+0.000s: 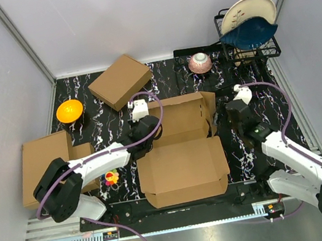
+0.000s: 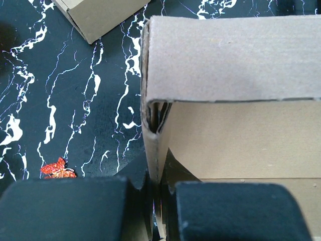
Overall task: Fold the paper box
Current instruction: Fold the paper box at the center of the board.
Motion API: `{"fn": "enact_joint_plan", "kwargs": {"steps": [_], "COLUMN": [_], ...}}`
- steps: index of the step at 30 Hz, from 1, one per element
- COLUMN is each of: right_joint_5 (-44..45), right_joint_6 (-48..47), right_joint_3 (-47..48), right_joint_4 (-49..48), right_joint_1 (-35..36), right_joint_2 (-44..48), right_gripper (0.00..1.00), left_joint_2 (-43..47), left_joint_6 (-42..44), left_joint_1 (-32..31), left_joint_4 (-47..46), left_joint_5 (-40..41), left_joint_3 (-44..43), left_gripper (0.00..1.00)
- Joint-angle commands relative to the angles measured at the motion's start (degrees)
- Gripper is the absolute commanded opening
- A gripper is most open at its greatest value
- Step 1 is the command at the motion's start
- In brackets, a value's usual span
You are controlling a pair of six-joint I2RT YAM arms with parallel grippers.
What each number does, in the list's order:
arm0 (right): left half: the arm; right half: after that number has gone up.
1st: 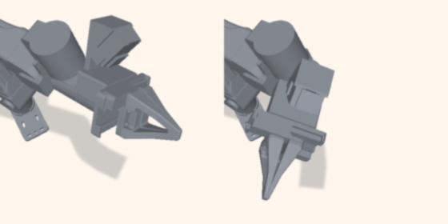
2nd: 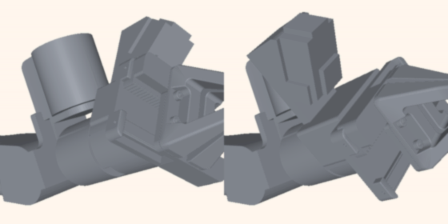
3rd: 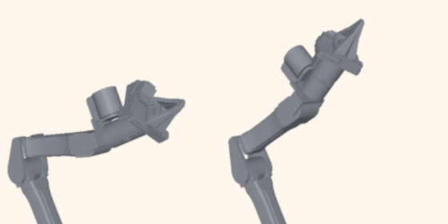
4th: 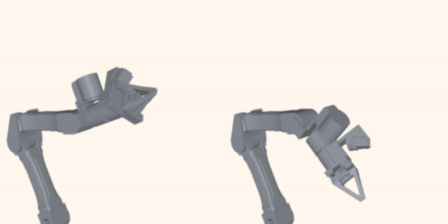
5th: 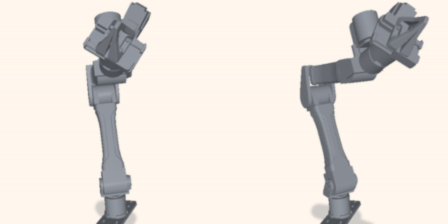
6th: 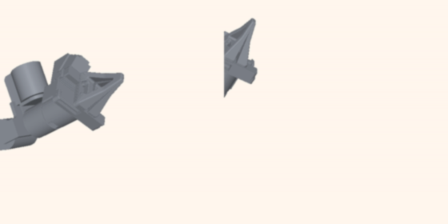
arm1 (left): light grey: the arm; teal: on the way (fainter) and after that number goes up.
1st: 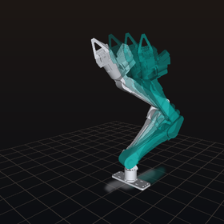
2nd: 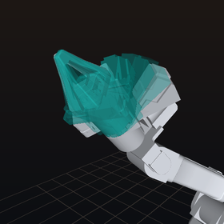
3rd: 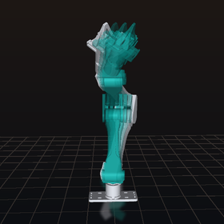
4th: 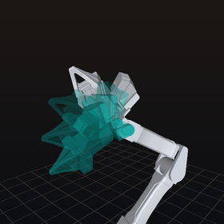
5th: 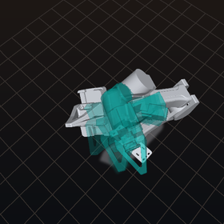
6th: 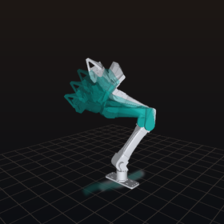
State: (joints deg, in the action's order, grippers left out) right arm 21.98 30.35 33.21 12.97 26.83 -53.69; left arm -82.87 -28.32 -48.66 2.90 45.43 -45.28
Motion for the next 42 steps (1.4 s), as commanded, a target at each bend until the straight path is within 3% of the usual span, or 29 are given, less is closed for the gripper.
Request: {"fn": "enact_joint_plan", "kwargs": {"steps": [1,19,28,37,42], "right_joint_5": [-4.7,-14.8,-12.2,-11.8,-11.5], "right_joint_6": [0.2,-3.9,-5.5,-7.0,-8.0], "right_joint_3": [-2.4,1.0,5.2,5.5,5.6], "right_joint_4": [-11.0,-22.1,-23.4,-25.7,-26.8], "right_joint_1": [-0.6,-0.6,-0.7,-0.6,-0.6], "right_joint_2": [-2.6,-13.6,-18.1,-20.6,-21.7], "right_gripper": [0.74,0.76,0.77,0.51,0.62], "left_joint_2": [1.9,0.1,0.3,0.6,0.4], "left_joint_6": [1.7,3.3,5.1,5.9,6.5], "left_joint_1": [0.2,0.1,-0.4,-0.5,-0.6], "left_joint_4": [-2.5,-2.7,-6.0,-6.7,-7.6], "left_joint_5": [-0.1,-1.1,-1.7,-1.3,-2.0], "left_joint_3": [0.5,-0.1,0.1,0.5,0.7], "left_gripper": [0.0,0.0,0.0,0.0,0.0]}}
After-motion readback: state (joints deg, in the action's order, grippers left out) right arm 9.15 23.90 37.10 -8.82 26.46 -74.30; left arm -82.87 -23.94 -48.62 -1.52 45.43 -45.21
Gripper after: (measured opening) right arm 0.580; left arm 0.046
